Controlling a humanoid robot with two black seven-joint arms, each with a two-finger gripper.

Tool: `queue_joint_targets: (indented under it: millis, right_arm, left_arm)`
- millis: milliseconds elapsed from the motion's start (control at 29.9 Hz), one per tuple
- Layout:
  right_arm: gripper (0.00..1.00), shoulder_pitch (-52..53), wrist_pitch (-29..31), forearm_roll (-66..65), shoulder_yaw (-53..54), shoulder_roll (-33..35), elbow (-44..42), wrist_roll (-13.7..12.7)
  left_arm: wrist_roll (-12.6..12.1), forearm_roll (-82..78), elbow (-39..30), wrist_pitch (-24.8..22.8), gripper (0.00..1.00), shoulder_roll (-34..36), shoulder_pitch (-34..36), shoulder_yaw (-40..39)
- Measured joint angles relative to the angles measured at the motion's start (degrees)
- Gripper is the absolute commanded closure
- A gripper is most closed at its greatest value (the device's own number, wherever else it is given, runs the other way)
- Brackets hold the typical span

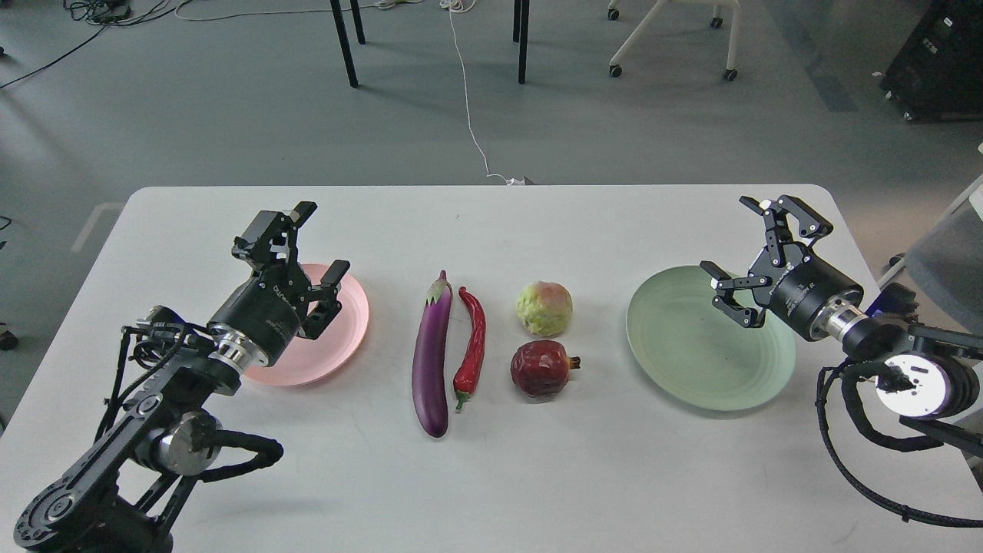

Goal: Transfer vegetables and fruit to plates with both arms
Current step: 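Move the right gripper toward the pale green apple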

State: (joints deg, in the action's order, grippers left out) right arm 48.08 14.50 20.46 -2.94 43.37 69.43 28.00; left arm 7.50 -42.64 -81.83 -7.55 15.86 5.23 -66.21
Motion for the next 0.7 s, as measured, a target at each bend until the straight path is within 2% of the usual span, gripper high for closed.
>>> queue_joint_targets:
  millis: [167,267,501,602,702]
  right_arm:
    - [0.01,0.69,0.18,-3.21,-0.13,0.60,-0.14,0.00]
    - [0.01,3.45,0.24,-9.37,-0.11,0.77,-0.46,0.00]
    - [0.01,16.45,0.74,-40.73,-0.87,0.08,-2.34,0.01]
    - [0.01,22.49,1.06,-54.86,-3.74,-2.89,-3.40,0.01]
    - [0.01,29.62,1.15,-68.57,-10.95,-8.14,-5.06,0.01]
  left_arm:
    - [0.50,0.02,0.09,0.00,0.02,0.16,0.21,0.40]
    - [0.49,0.50,0.09,-0.09,0.02,0.33,0.30,0.41]
    - [0.65,0.39,0.09,-0.49,0.02,1.09,0.48,0.14]
    - [0.73,0.40,-0.14,-0.54,0.02,1.17,0.48,0.05]
    - [0.76,0.44,-0.37,-0.56,0.02,1.20,0.49,0.06]
